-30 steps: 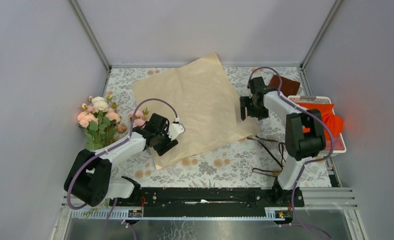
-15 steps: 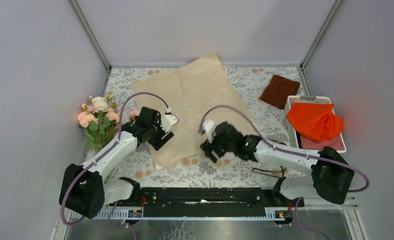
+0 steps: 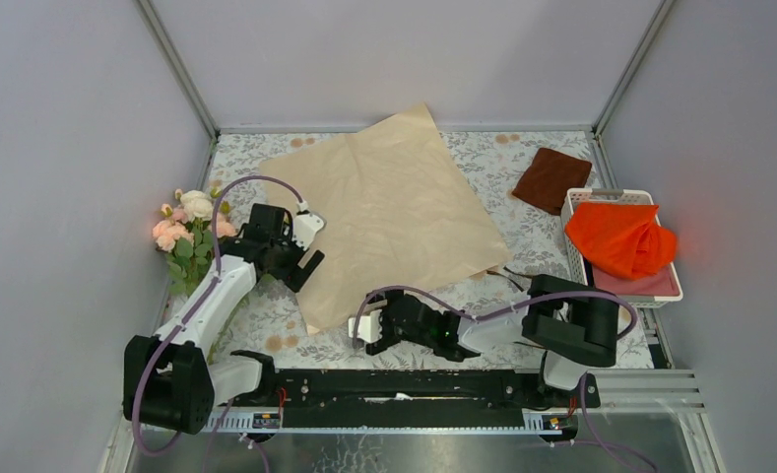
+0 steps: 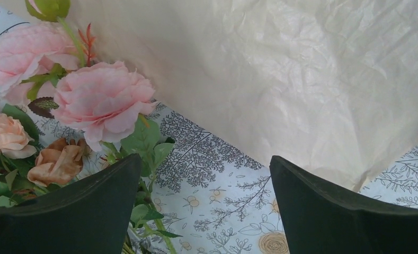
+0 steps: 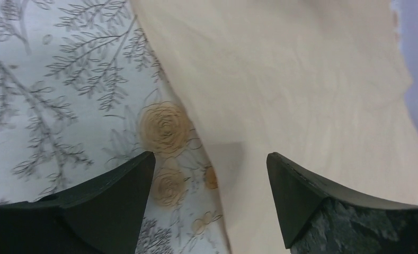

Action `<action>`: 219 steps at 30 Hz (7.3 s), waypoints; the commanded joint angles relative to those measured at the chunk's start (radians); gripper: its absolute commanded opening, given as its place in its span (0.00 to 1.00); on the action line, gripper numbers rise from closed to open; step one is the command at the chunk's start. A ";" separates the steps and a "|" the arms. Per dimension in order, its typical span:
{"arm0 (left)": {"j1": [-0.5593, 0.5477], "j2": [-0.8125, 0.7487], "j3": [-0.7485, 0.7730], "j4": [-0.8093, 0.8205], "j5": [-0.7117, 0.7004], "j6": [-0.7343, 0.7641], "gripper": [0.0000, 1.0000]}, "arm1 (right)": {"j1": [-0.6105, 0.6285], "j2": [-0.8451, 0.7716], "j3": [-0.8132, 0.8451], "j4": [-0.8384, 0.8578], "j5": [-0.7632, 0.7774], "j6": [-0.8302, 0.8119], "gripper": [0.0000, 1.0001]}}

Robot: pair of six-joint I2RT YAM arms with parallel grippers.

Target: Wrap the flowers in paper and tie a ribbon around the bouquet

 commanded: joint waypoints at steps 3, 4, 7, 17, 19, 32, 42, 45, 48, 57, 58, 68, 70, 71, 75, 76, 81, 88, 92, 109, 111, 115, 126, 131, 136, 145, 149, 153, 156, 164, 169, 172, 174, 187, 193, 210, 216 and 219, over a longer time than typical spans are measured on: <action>0.043 -0.013 0.066 -0.051 -0.005 0.008 0.98 | -0.001 0.134 0.068 0.107 0.118 -0.259 0.76; 0.055 -0.009 0.074 -0.061 -0.005 0.008 0.98 | 0.000 0.147 0.072 0.113 0.119 -0.278 0.66; 0.106 -0.001 0.088 -0.074 0.003 0.018 0.98 | -0.001 0.146 0.065 0.121 0.138 -0.336 0.29; 0.276 0.050 0.143 -0.123 0.006 0.086 0.98 | 0.006 -0.202 -0.034 -0.447 0.116 -0.340 0.00; 0.303 0.062 0.156 -0.123 0.002 0.095 0.99 | 0.018 -0.264 -0.057 -0.524 0.101 -0.339 0.00; 0.466 0.088 0.255 -0.204 -0.051 0.153 0.98 | 0.127 -0.579 0.019 -0.716 0.005 -0.095 1.00; 0.799 0.193 0.323 -0.275 0.030 0.214 0.89 | 0.118 -0.764 0.134 -0.445 0.153 0.425 1.00; 0.834 0.182 0.281 -0.294 0.056 0.225 0.75 | 0.111 -0.661 0.262 -0.564 0.267 0.536 0.92; 0.840 0.116 0.245 -0.345 0.103 0.250 0.58 | 0.096 -0.577 0.334 -0.634 0.318 0.586 0.84; 0.720 -0.012 0.083 -0.515 0.114 0.413 0.56 | 0.062 -0.471 0.357 -0.630 0.229 0.604 0.82; 0.717 0.001 0.073 -0.494 0.098 0.399 0.58 | 0.060 -0.467 0.355 -0.632 0.224 0.604 0.82; 0.668 0.085 0.008 -0.337 0.048 0.377 0.61 | 0.047 -0.412 0.392 -0.688 0.182 0.603 0.82; 0.664 0.110 -0.009 -0.314 0.041 0.373 0.57 | 0.047 -0.407 0.393 -0.690 0.188 0.605 0.82; 0.665 0.117 -0.019 -0.299 0.035 0.364 0.56 | 0.048 -0.407 0.393 -0.689 0.190 0.605 0.82; 0.663 0.152 -0.034 -0.234 0.021 0.344 0.56 | 0.044 -0.408 0.390 -0.692 0.192 0.604 0.83; 0.663 0.168 -0.032 -0.211 0.011 0.334 0.56 | 0.044 -0.408 0.390 -0.692 0.188 0.602 0.83; 0.660 0.245 -0.032 -0.135 0.008 0.295 0.52 | 0.043 -0.405 0.397 -0.707 0.176 0.595 0.83; 0.666 0.249 -0.028 -0.227 0.146 0.315 0.00 | 0.039 -0.401 0.415 -0.722 0.185 0.598 0.83; 0.688 0.079 0.116 -0.382 0.374 0.281 0.00 | 0.038 -0.400 0.443 -0.738 0.189 0.621 0.83; 0.436 -0.110 0.414 0.365 1.066 -0.895 0.00 | -0.097 0.019 0.915 -0.374 -0.093 0.929 1.00; 0.408 -0.095 0.420 0.391 1.081 -0.961 0.00 | -0.109 0.079 0.990 -0.422 -0.047 0.967 1.00; 0.377 -0.099 0.409 0.406 1.093 -0.978 0.00 | -0.119 0.142 1.063 -0.487 0.100 0.990 0.93; 0.341 -0.040 0.466 0.065 0.859 -0.589 0.98 | -0.245 0.040 0.801 -0.418 0.073 1.211 0.00; 0.341 0.019 0.464 -0.175 0.339 -0.159 0.99 | -0.321 -0.062 0.565 -0.494 0.146 1.317 0.00; 0.346 0.029 0.288 -0.177 0.011 0.047 0.99 | -0.365 -0.034 0.468 -0.564 0.154 1.356 0.00; 0.457 0.060 0.168 -0.156 -0.206 0.113 0.89 | -0.421 0.109 0.525 -0.687 0.108 1.374 0.70; 0.507 -0.003 0.117 -0.184 -0.251 0.165 0.80 | -0.421 0.038 0.519 -0.751 0.172 1.356 0.99; 0.545 -0.011 0.039 -0.192 -0.242 0.191 0.58 | -0.410 -0.058 0.495 -0.779 0.214 1.298 0.99; 0.594 0.022 0.014 -0.177 -0.243 0.186 0.45 | -0.387 -0.077 0.520 -0.846 0.234 1.251 0.97; 0.929 0.015 0.104 -0.130 0.149 0.167 0.45 | -0.336 -0.070 0.557 -0.898 0.260 1.208 0.95; 1.020 0.106 0.103 -0.115 0.263 0.110 0.45 | -0.325 -0.046 0.576 -0.907 0.257 1.196 0.94; 1.021 0.154 0.102 -0.109 0.268 0.110 0.42 | -0.323 -0.045 0.582 -0.920 0.270 1.185 0.94; 1.021 0.167 0.097 -0.103 0.275 0.111 0.39 | -0.323 -0.047 0.582 -0.927 0.282 1.182 0.94; 1.021 0.109 0.055 0.008 0.124 0.110 0.35 | -0.324 -0.052 0.577 -0.942 0.295 1.171 0.94; 1.022 0.165 0.031 -0.007 0.154 0.115 0.35 | -0.323 -0.061 0.574 -0.954 0.308 1.163 0.94; 1.028 0.148 0.064 -0.034 0.219 0.077 0.00 | -0.323 -0.078 0.570 -0.956 0.323 1.145 0.95; 1.038 -0.015 0.207 -0.044 0.422 -0.088 0.00 | -0.323 -0.086 0.593 -0.959 0.326 1.109 0.95; 1.038 -0.059 0.308 0.028 0.526 -0.227 0.00 | -0.323 -0.102 0.604 -0.934 0.314 1.068 0.95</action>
